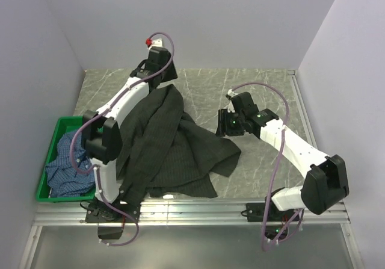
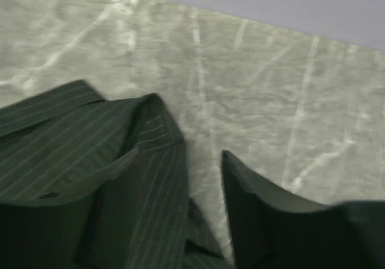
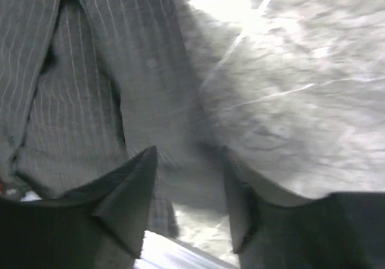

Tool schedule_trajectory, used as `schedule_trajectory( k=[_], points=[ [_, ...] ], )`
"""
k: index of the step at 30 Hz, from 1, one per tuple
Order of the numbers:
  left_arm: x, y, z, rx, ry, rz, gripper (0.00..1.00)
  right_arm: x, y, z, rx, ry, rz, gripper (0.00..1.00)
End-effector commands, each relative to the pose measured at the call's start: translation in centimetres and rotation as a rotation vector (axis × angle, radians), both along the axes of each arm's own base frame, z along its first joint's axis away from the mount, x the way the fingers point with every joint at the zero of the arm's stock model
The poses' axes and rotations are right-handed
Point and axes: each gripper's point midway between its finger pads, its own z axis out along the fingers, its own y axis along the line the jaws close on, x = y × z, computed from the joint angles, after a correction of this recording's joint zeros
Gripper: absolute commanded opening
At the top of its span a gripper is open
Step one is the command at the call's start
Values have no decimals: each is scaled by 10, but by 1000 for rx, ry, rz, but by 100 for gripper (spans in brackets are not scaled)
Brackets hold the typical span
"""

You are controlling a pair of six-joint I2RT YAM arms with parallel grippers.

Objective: Fold and stack the long sleeve shirts
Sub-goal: Flatten the shirt out

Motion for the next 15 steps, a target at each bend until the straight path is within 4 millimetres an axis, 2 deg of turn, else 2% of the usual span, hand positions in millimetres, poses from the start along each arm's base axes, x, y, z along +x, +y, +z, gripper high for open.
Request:
schedule_trajectory(
  k=[1,2,3,4,5,6,7,8,9,10,11,12,13,14,15],
  points=[
    [3,-27,127,-187,-240,-118,61,24,4,44,15,-170,-34,60],
    [-1,-27,134,-196,-252,-122,68,21,12,52,14,-203,-13,66],
    [-13,-20,159,-210,-299,-117,74,19,17,57,20,-224,6,67],
    [-20,-16,156,-204,-292,-110,84,16,24,67,39,-262,26,68],
    [-27,-7,162,-187,-307,-88,88,6,39,69,50,-277,72,69],
    [-44,5,183,-185,-346,-76,92,0,50,72,67,-295,106,70],
    [-52,15,167,-154,-302,-54,95,-4,64,80,102,-333,142,70],
    [-68,31,180,-144,-323,-18,96,-26,89,75,128,-327,234,70],
    [-74,46,175,-131,-308,10,96,-34,103,76,149,-335,281,70],
    [-81,56,146,-104,-237,27,96,-38,119,68,152,-340,332,69],
    [-97,69,152,-116,-245,47,96,-46,134,65,153,-336,381,69],
    [-101,90,141,-108,-223,89,96,-60,151,58,141,-330,441,69],
    [-111,102,108,-88,-155,112,95,-64,165,35,94,-287,477,69],
    [-127,115,112,-103,-174,138,95,-66,179,36,95,-289,495,69],
    [-133,134,103,-103,-166,185,95,-71,190,29,91,-275,512,68]
  ],
)
